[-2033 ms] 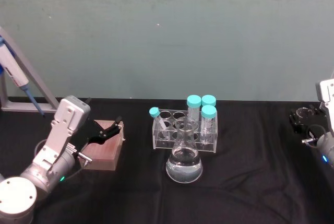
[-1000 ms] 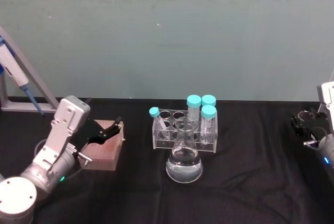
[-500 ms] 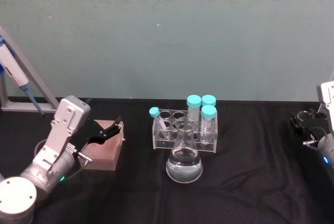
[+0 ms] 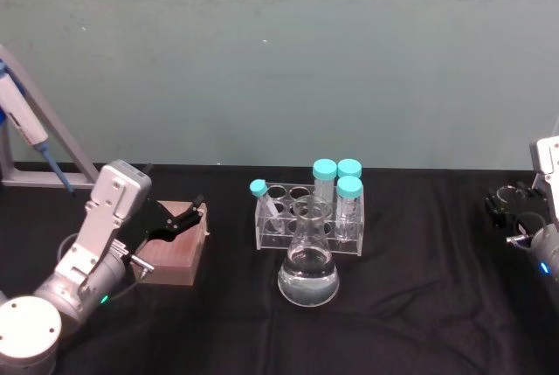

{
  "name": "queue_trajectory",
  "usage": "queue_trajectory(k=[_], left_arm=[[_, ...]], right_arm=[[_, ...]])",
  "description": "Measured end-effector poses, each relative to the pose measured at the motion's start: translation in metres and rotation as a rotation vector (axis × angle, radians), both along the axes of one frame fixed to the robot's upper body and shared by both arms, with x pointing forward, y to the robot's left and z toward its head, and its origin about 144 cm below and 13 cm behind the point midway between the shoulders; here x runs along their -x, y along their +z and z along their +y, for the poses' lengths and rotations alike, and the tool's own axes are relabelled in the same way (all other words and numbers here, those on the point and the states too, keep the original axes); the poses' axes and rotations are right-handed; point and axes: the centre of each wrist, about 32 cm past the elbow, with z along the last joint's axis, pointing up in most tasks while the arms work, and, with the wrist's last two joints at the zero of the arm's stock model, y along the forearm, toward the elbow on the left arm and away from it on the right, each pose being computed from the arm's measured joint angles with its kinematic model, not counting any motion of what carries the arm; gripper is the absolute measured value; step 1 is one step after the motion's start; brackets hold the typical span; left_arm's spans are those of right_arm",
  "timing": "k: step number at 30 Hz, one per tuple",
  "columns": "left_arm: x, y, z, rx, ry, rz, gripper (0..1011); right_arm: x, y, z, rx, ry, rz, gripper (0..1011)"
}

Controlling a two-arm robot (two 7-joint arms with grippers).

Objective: Place the experimental apparatus aside using one hand.

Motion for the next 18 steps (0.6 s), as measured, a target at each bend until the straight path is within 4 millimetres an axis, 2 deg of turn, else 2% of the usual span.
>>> queue_trajectory(k=[18], left_arm=[[0.0, 0.0, 0.0, 0.0, 0.0, 0.0, 1000]], right_arm=[[0.0003, -0.0002, -0.0002, 0.002, 0.0, 0.0, 497]])
